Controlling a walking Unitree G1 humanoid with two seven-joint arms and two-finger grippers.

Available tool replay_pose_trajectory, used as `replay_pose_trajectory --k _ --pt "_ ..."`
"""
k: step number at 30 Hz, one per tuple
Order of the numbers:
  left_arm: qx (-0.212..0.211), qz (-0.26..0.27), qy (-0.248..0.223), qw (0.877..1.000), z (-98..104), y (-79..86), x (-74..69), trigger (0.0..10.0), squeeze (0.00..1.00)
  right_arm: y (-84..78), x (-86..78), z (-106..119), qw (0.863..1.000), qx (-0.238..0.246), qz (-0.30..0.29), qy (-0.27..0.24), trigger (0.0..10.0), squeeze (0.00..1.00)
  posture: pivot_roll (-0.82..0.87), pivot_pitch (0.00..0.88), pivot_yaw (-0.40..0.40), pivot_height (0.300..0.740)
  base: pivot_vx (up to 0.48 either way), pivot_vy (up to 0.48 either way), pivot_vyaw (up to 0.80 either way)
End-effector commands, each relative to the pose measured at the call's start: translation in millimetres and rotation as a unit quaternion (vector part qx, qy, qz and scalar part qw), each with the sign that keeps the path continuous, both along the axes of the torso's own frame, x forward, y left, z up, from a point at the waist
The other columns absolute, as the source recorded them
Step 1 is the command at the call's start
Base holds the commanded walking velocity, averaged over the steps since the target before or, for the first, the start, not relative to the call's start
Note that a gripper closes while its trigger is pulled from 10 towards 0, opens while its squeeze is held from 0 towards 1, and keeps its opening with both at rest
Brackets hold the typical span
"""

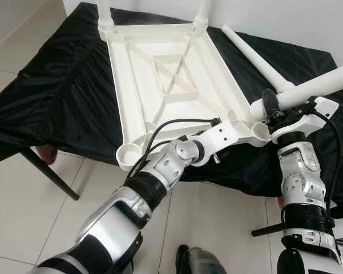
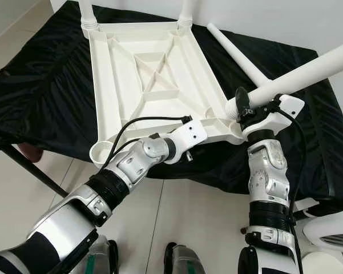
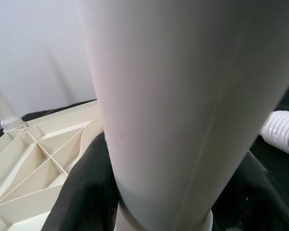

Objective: Building children table

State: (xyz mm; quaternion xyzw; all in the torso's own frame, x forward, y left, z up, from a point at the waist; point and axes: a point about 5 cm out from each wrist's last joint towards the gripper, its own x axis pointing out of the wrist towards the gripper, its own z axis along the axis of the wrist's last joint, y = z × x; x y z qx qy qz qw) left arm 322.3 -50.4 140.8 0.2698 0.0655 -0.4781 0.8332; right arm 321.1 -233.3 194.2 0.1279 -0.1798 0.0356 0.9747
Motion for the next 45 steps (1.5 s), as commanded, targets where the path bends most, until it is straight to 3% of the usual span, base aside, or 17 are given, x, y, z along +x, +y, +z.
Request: replay_pose_trajectory --k 1,2,4,5,6,7,8,15,16,18,19,22,26,28,32,38,45 --pt "0.026 -0.026 0.02 0.999 -5.8 -2.4 -2.7 9.1 0.0 -2.9 -1.6 1.0 1.0 -0.004 -0.006 0.001 10.0 0.0 0.02 0.11 -0.041 0.74 0.0 0.0 0.0" --pt "0.032 -0.015 0.02 0.999 -7.3 -1.3 -0.1 10.0 0.0 -2.7 -1.6 1.3 1.0 -0.005 -0.007 0.001 10.0 0.0 0.02 0.11 -0.041 0.74 0.0 0.0 0.0" --pt "0.035 0.002 0.032 0.999 -8.8 1.0 4.1 10.0 0.0 -2.4 -1.2 1.7 1.0 -0.006 -0.007 0.001 10.0 0.0 0.02 0.106 -0.039 0.74 0.0 0.0 0.0" --pt "0.034 0.007 0.036 0.999 -8.7 1.8 5.5 9.4 0.0 -2.3 -1.1 1.8 1.0 -0.006 -0.007 0.001 10.0 0.0 0.02 0.104 -0.038 0.74 0.0 0.0 0.0" --pt "0.033 0.01 0.041 0.999 -8.2 2.6 6.7 5.1 0.0 -2.2 -0.9 1.9 1.0 -0.007 -0.007 0.001 10.0 0.0 0.02 0.103 -0.037 0.74 0.0 0.0 0.0" --pt "0.033 0.011 0.041 0.999 -7.7 3.0 7.5 5.1 0.0 -2.0 -0.9 2.1 1.0 -0.007 -0.007 0.0 10.0 0.0 0.02 0.102 -0.036 0.74 0.0 0.0 0.0" --pt "0.031 0.009 0.042 0.999 -6.6 3.5 8.2 0.0 0.0 -1.7 -0.8 2.2 1.0 -0.007 -0.007 0.0 10.0 0.0 0.02 0.099 -0.035 0.74 0.0 0.0 0.0" --pt "0.031 -0.006 0.04 0.999 -3.5 5.8 9.6 0.0 0.0 -1.5 -0.8 2.4 1.0 -0.013 -0.007 0.0 10.0 0.0 0.02 0.095 -0.032 0.74 0.0 0.0 0.0" --pt "0.038 -0.016 0.037 0.998 -3.4 7.9 10.0 0.5 0.0 -1.7 -0.7 2.2 1.0 -0.014 -0.006 0.0 10.0 0.0 0.02 0.095 -0.031 0.74 0.0 0.0 0.0" --pt "0.048 -0.029 0.035 0.998 -3.7 9.9 10.8 0.5 0.0 -1.9 -0.6 2.0 1.0 -0.015 -0.006 0.001 10.0 0.0 0.02 0.095 -0.031 0.74 0.0 0.0 0.0" --pt "0.053 -0.041 0.037 0.997 -4.2 14.5 10.8 10.0 0.0 -1.3 -0.6 2.5 1.0 -0.016 -0.005 0.0 10.0 0.0 0.02 0.093 -0.031 0.74 0.0 0.0 0.0" --pt "0.056 -0.049 0.039 0.996 -4.6 17.7 10.7 10.0 0.0 -0.8 -0.6 2.9 1.0 -0.016 -0.004 0.0 10.0 0.0 0.02 0.093 -0.031 0.74 0.0 0.0 0.0" --pt "0.079 -0.094 0.043 0.992 -9.3 39.5 6.9 10.0 0.0 0.8 -0.1 3.6 1.0 -0.019 -0.001 0.0 10.0 0.0 0.02 0.097 -0.031 0.74 0.0 0.0 0.0" --pt "0.079 -0.094 0.043 0.992 -9.3 39.5 6.9 10.0 0.0 0.8 -0.1 3.6 1.0 -0.019 -0.001 0.0 10.0 0.0 0.02 0.097 -0.031 0.74 0.0 0.0 0.0" --pt "0.093 -0.109 0.047 0.989 -12.5 70.8 1.2 10.0 0.0 1.5 0.4 2.4 1.0 -0.022 0.001 0.004 10.0 0.0 0.03 0.107 -0.036 0.74 0.0 0.0 0.0" --pt "0.102 -0.084 0.053 0.99 -17.6 94.6 -3.1 10.0 0.0 4.8 1.7 1.9 0.999 -0.027 0.014 0.01 10.0 0.0 0.03 0.111 -0.046 0.74 0.0 0.0 0.0" --pt "0.087 -0.055 0.063 0.993 -17.6 101.3 -3.5 10.0 0.03 11.6 2.8 -1.8 0.998 -0.036 0.042 0.028 10.0 0.0 0.04 0.112 -0.061 0.74 0.0 0.0 0.0"
